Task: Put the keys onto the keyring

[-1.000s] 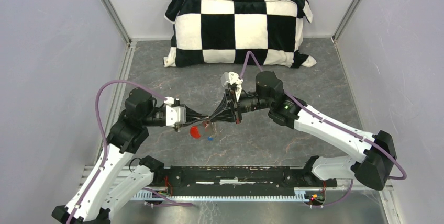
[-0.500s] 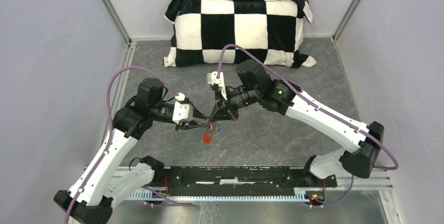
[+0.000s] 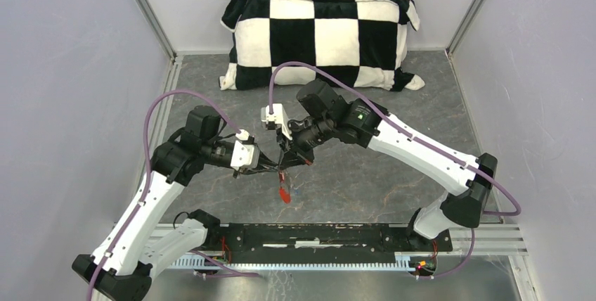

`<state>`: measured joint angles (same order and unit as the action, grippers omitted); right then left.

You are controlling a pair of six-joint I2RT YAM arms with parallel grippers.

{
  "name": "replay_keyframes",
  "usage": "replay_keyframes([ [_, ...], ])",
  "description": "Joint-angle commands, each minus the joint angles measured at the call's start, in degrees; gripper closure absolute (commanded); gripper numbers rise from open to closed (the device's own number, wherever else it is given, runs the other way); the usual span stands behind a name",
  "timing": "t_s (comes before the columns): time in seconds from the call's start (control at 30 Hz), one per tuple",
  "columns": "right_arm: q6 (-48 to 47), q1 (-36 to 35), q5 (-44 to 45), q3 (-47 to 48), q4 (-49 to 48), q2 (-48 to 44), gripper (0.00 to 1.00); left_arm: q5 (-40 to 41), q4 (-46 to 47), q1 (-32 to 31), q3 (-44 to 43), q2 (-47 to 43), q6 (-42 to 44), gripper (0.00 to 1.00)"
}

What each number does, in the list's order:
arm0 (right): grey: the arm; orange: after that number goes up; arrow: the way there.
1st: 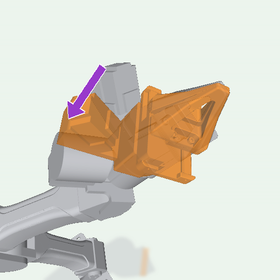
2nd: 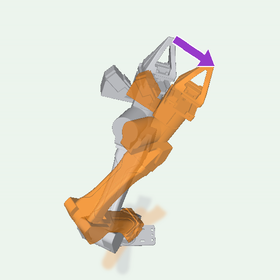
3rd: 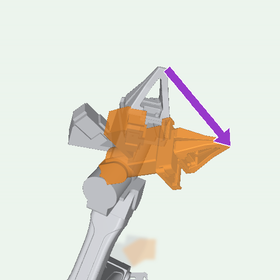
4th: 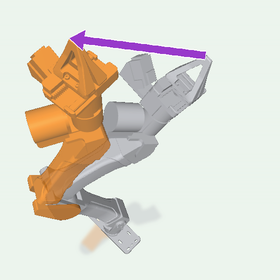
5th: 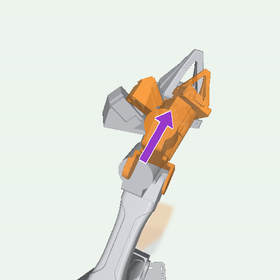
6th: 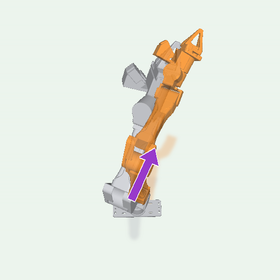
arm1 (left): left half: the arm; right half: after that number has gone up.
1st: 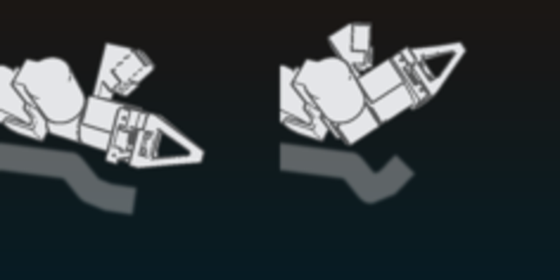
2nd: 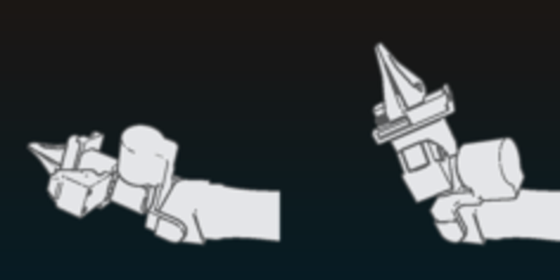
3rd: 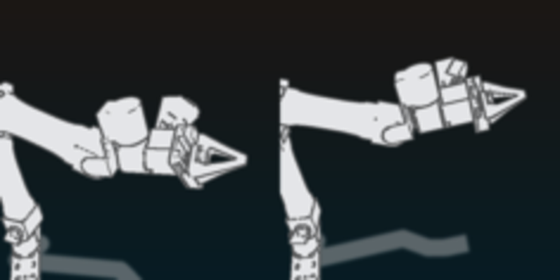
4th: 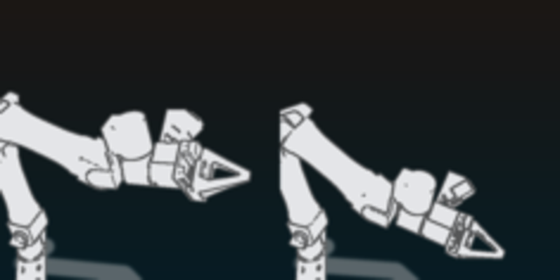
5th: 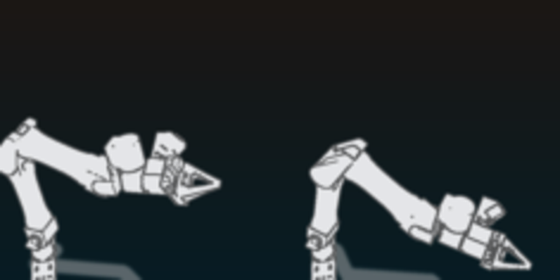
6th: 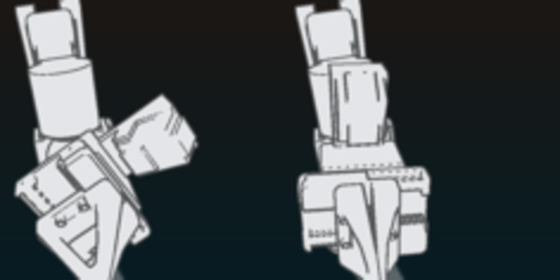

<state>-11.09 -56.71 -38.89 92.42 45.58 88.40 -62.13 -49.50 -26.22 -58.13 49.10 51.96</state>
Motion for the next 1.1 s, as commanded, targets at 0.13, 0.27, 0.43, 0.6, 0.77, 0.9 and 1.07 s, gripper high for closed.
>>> replay_keyframes([
  [0.13, -1.03, -1.34, 2.41, 6.25, 1.58, 1.93, 1.0, -1.15, -2.78, -0.12, -2.43, 1.1, 4.02, 0.87],
  [0.27, -0.95, -1.97, 2.05, 7.91, 2.02, 2.91, 1.0, -1.2, -2.8, -0.13, -2.35, 1.02, 4.82, 0.98],
  [0.43, 1.37, -1.48, 3.66, 4.48, -3.57, -0.16, 0.89, -1.01, -0.77, -0.06, -2.08, 0.76, 2.47, 0.98],
  [0.6, 6.3, 2.86, 6.3, -8.57, -19.35, -12.22, 0.56, 2.46, 21.19, -0.06, 4.28, -4.11, -24.39, 0.98],
  [0.77, 10.5, 5.24, 6.9, -22.43, -33.14, -21.99, 0.37, 5.71, 42.09, -0.06, 10.96, -9.39, -42.63, 0.98],
  [0.9, 14.54, 5.38, 7.16, -30.44, -42.41, -26.06, 0.3, 7.71, 49.06, -0.07, 12.06, -9.54, -49.42, 0.98],
  [1.07, 18.72, 5.38, 7.93, -36.73, -54.49, -28.66, 0.28, 7.47, 56.28, -0.06, 13.07, -9.55, -56.06, 0.98],
])
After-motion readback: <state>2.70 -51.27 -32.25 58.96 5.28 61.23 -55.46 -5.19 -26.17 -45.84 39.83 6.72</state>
